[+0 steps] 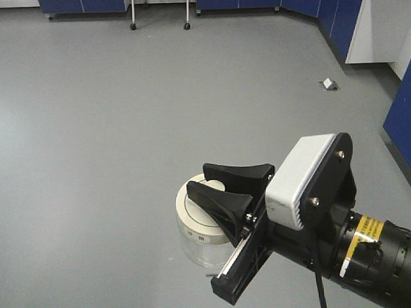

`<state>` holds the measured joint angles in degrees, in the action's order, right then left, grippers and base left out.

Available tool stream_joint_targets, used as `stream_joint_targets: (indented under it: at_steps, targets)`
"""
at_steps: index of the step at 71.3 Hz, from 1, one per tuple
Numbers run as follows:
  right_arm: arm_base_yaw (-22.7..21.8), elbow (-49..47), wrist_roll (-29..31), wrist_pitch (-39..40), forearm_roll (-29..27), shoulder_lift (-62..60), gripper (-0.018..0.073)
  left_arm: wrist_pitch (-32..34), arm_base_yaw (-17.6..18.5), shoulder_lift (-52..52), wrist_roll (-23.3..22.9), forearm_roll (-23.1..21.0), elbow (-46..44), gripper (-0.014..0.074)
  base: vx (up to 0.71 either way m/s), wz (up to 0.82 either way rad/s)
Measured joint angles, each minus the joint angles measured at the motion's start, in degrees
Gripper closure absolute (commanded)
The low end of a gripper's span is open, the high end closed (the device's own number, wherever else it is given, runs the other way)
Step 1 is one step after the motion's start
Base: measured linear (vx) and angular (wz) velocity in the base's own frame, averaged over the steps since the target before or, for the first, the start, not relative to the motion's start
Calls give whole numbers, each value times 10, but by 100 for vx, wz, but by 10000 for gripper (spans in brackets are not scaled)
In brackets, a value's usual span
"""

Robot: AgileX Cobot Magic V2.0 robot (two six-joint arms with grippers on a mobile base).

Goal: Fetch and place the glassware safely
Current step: 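Carry the jar in the right gripper while driving past blue cabinets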

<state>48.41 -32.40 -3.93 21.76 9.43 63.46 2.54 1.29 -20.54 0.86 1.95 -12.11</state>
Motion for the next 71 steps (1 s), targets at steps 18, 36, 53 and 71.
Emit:
stream_joint_targets:
  at_steps: [18,36,53,71]
  targets:
    - [0,0,0,0,0,0,563,0,0,0,0,0,0,603,57,-4]
    - [0,0,0,-1,0,0,563,0,0,0,0,0,0,603,59,-2]
    - [0,0,0,-1,0,0,563,0,0,0,0,0,0,603,62,-3]
    - [0,0,0,-1,0,0,563,0,0,0,0,0,0,603,62,-3]
